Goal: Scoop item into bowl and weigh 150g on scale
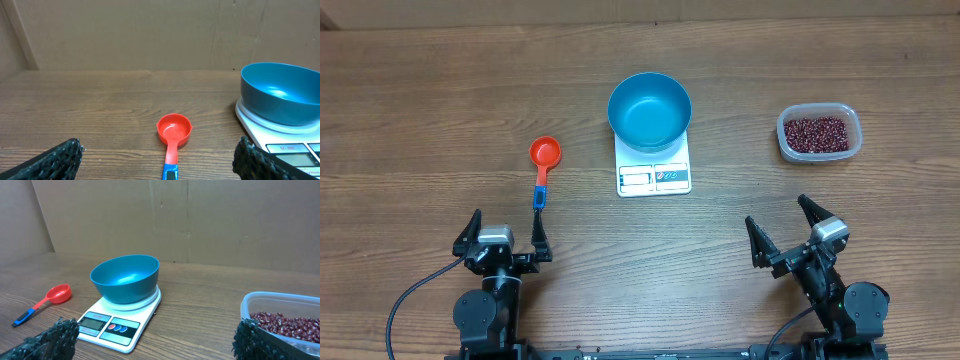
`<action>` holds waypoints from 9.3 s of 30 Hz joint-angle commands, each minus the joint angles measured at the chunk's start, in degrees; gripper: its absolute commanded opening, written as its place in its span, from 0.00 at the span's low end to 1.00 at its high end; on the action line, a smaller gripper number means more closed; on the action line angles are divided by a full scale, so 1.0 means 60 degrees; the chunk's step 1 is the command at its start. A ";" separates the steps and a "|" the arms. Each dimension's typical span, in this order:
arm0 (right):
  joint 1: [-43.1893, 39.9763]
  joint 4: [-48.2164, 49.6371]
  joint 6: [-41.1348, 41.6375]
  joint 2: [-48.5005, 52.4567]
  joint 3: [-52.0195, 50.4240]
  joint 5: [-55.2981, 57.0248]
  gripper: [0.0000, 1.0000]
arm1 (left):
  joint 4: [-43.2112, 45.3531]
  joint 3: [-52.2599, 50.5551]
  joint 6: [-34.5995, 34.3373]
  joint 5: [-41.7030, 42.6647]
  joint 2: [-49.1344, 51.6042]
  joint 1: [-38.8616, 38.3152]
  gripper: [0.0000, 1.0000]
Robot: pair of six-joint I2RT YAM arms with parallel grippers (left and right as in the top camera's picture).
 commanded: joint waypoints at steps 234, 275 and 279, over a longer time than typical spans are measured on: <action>-0.0011 0.0087 0.0066 -0.0076 -0.0076 0.0018 1.00 | -0.5570 0.7905 0.1082 0.1402 0.9049 0.0066 0.99; -0.0011 0.0087 0.0062 -0.0076 -0.0076 0.0018 1.00 | -0.7209 1.3453 0.1213 0.0204 1.6768 -0.0040 0.99; -0.0011 0.0087 0.0066 -0.0076 -0.0076 0.0018 1.00 | -0.7195 1.3453 0.1249 -0.0255 1.7282 -0.0229 1.00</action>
